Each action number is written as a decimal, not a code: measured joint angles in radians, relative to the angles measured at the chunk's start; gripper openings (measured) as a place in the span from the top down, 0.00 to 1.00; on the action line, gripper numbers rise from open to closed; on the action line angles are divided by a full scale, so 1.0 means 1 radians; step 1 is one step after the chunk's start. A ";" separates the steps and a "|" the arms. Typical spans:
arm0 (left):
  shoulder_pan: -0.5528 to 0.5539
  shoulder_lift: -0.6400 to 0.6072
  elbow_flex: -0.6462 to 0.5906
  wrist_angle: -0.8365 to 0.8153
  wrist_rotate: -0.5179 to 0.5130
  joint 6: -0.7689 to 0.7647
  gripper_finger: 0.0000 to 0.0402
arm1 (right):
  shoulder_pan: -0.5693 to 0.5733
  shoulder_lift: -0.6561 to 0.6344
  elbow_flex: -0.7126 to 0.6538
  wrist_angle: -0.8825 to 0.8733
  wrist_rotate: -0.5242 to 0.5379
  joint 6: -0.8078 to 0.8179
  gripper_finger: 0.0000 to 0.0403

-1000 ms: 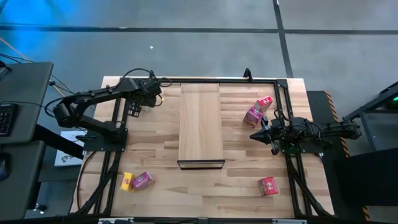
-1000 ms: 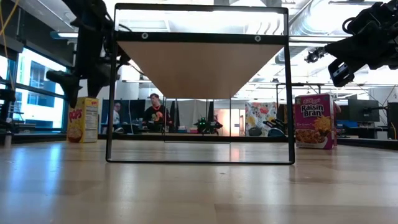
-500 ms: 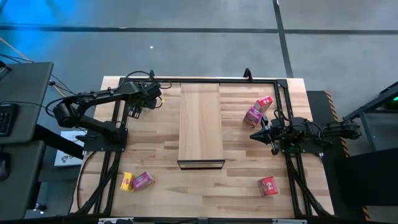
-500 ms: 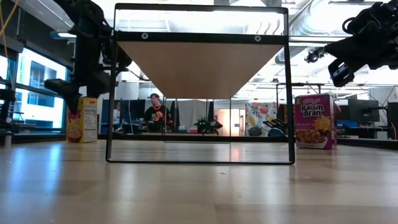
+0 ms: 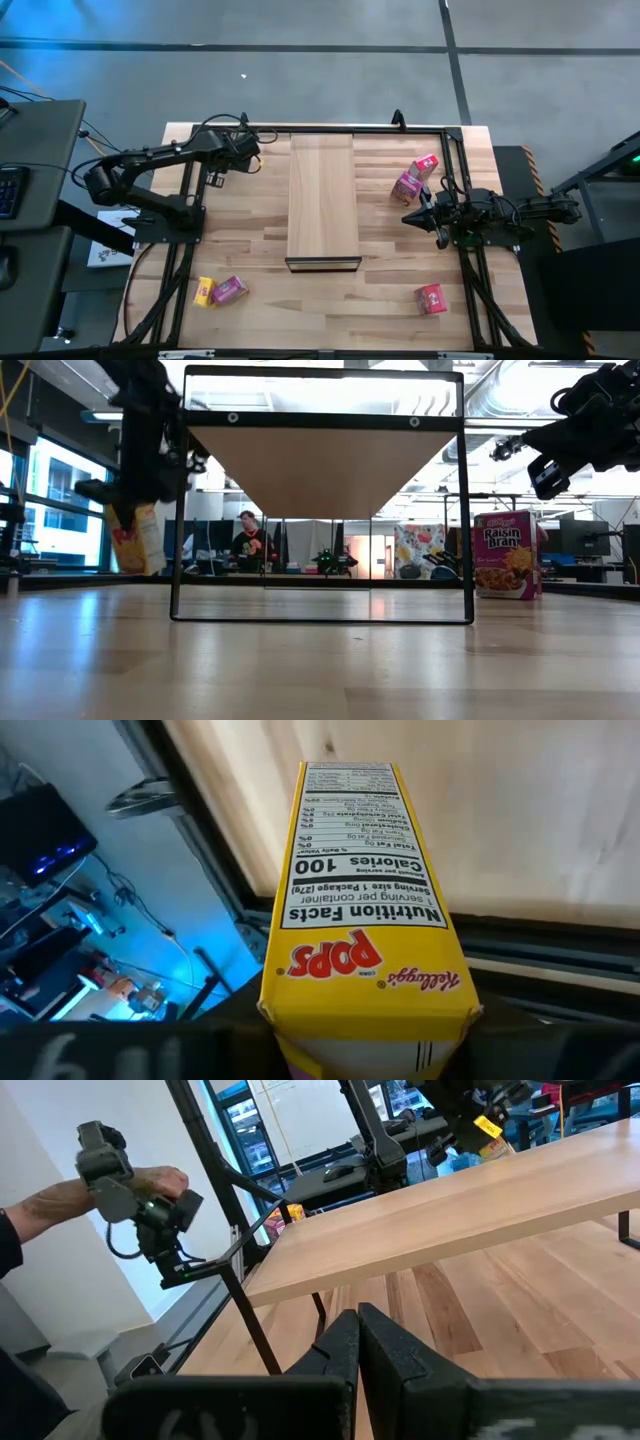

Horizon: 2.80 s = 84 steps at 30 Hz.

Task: Stack cereal on shelf
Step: Put the top yellow cereal box on the shelf

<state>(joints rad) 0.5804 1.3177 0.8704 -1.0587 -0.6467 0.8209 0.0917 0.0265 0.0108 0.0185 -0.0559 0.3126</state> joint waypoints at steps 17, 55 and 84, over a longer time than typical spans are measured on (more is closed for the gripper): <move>-0.330 -0.002 0.705 -0.176 0.062 -0.561 0.67 | 0.000 0.000 0.000 0.000 0.000 0.000 1.00; -0.440 0.554 1.175 -0.488 0.109 0.278 0.67 | 0.000 0.000 0.000 0.000 0.000 0.000 1.00; -0.424 0.646 1.174 -0.377 0.032 0.572 0.67 | 0.000 0.000 0.000 0.000 0.000 0.000 1.00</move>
<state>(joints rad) 0.1568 1.9636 2.0439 -1.4360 -0.6148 1.3931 0.0914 0.0269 0.0109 0.0189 -0.0559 0.3126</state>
